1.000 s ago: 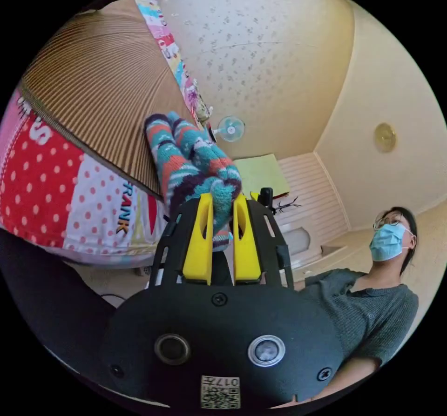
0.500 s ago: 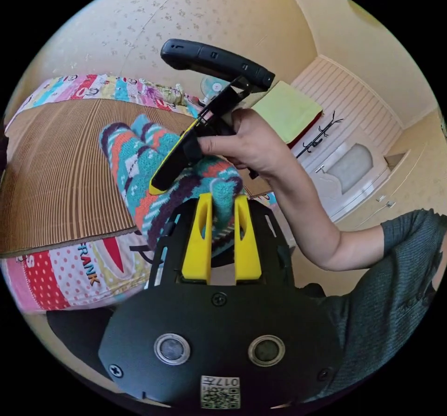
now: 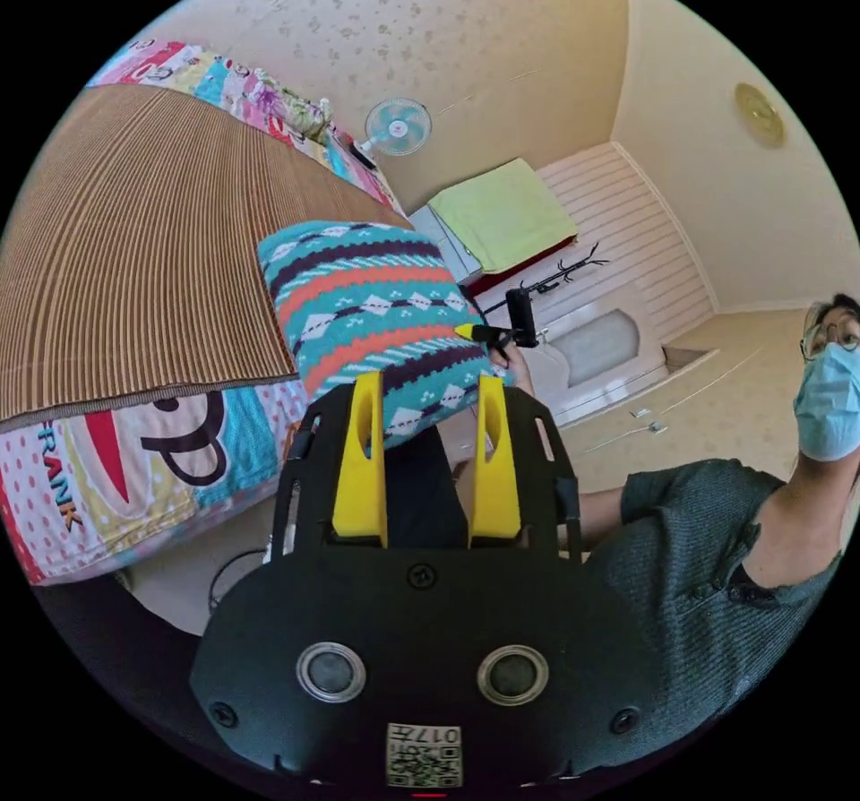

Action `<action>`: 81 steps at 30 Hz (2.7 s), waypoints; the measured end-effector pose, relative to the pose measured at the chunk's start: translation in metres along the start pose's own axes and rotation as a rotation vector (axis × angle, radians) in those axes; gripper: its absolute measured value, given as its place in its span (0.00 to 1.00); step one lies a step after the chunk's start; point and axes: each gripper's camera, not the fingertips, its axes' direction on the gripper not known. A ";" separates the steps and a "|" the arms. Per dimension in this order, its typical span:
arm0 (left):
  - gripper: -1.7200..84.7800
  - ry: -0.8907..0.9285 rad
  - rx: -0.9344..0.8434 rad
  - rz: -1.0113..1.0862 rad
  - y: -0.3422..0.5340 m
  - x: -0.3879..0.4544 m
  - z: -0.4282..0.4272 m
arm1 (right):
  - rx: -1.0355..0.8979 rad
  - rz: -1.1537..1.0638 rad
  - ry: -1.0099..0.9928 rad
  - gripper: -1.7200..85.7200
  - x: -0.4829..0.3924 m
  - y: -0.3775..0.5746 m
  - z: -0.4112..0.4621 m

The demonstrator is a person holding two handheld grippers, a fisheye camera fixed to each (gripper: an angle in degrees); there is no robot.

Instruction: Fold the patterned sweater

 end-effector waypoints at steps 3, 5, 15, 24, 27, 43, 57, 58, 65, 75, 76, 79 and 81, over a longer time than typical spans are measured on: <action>0.30 -0.011 -0.076 -0.161 -0.035 -0.042 0.023 | 0.158 0.250 -0.012 0.16 0.045 0.070 -0.008; 0.34 -0.019 -0.119 -0.236 -0.051 -0.062 0.033 | 0.348 0.243 -0.155 0.16 0.049 0.120 -0.021; 0.20 0.609 -0.246 -0.573 -0.074 -0.112 0.058 | 0.640 0.402 -0.622 0.18 0.047 0.260 0.002; 0.18 0.520 -0.371 -0.479 -0.101 -0.037 0.037 | 0.594 0.333 -1.007 0.37 0.037 0.199 0.049; 0.19 0.355 -0.431 -0.398 -0.102 -0.027 0.029 | 0.458 0.376 -0.816 0.32 0.035 0.170 0.046; 0.25 0.550 -0.162 -0.561 -0.080 -0.118 0.004 | 0.377 0.071 -0.570 0.20 -0.012 0.228 -0.028; 0.23 0.571 -0.333 0.254 -0.239 0.181 0.218 | 0.776 -0.496 -0.268 0.20 -0.015 0.228 -0.329; 0.23 0.528 -0.396 0.291 -0.259 0.208 0.252 | 0.788 -0.450 -0.312 0.20 0.007 0.218 -0.361; 0.21 0.228 -0.521 0.341 -0.194 0.209 0.329 | 0.741 0.316 -0.498 0.20 0.226 0.181 -0.427; 0.15 -0.104 -0.528 -0.057 0.007 -0.025 0.239 | 0.786 0.626 -0.229 0.19 0.223 0.196 -0.407; 0.14 -0.115 -0.444 -0.128 0.025 -0.042 0.208 | 0.837 0.636 -0.146 0.18 0.201 0.204 -0.406; 0.12 -0.127 -0.182 -0.278 0.071 -0.066 0.132 | 0.810 0.581 0.084 0.14 0.139 0.211 -0.383; 0.12 -0.137 -0.034 -0.356 0.100 -0.074 0.096 | 0.762 0.537 0.215 0.10 0.101 0.208 -0.346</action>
